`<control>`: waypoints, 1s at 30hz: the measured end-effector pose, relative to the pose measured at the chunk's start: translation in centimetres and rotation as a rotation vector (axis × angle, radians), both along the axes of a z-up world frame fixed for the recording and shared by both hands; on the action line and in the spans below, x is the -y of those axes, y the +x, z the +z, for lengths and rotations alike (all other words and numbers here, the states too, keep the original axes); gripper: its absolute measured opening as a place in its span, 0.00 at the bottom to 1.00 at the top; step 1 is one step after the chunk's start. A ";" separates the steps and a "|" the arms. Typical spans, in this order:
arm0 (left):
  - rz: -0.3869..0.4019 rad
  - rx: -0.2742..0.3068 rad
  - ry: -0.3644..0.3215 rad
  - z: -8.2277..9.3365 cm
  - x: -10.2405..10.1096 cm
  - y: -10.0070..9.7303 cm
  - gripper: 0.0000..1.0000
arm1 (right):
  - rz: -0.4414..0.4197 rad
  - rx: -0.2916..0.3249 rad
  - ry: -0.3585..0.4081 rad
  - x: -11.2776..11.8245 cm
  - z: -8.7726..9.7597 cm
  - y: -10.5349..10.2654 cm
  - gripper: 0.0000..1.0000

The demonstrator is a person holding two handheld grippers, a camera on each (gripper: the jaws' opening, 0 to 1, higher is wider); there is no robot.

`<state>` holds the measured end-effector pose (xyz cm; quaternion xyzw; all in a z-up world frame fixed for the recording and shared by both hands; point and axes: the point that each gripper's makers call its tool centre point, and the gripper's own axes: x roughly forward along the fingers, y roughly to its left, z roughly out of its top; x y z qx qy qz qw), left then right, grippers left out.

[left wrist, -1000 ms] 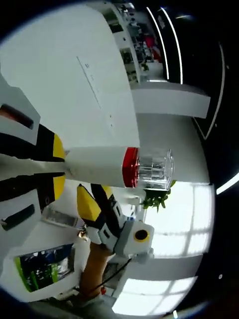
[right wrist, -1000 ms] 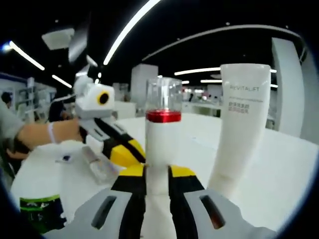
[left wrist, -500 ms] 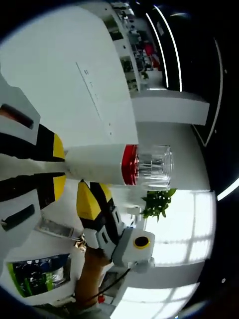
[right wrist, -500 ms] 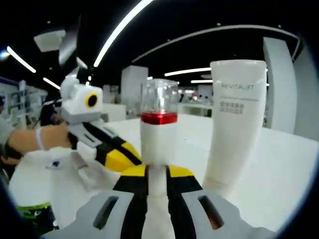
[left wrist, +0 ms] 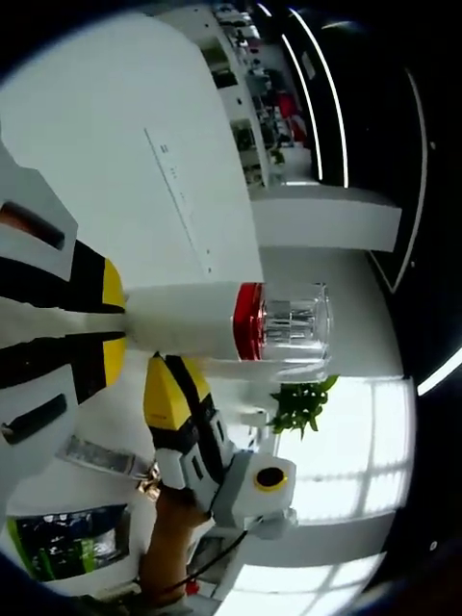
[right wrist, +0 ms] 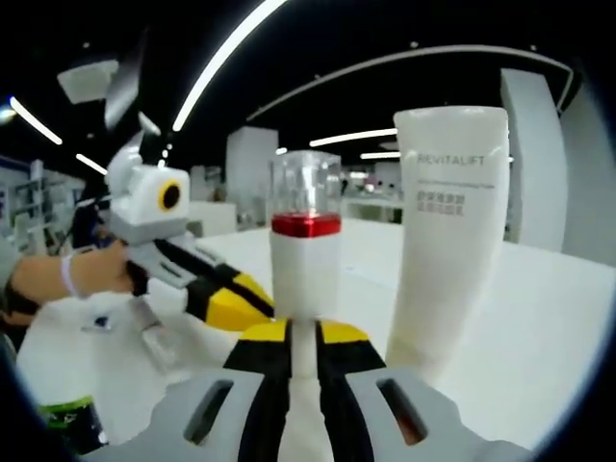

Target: Arrange the skincare products in the storage area until every visible bottle or jar stands upright without overlapping.

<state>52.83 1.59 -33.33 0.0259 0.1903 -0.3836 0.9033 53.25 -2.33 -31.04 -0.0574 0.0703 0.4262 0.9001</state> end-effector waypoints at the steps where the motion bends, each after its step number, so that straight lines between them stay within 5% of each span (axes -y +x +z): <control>1: 0.001 -0.002 -0.004 0.0 0.0 0.0 0.08 | -0.002 0.000 0.000 -0.1 0.0 0.0 0.07; 24: 0.048 0.003 -0.056 0.7 0.1 0.3 0.09 | -0.021 0.005 -0.002 0.1 0.2 -0.3 0.07; 30: 0.037 0.049 0.026 1.2 -1.8 -1.2 0.22 | 0.093 0.015 -0.108 -0.1 0.2 -3.1 0.31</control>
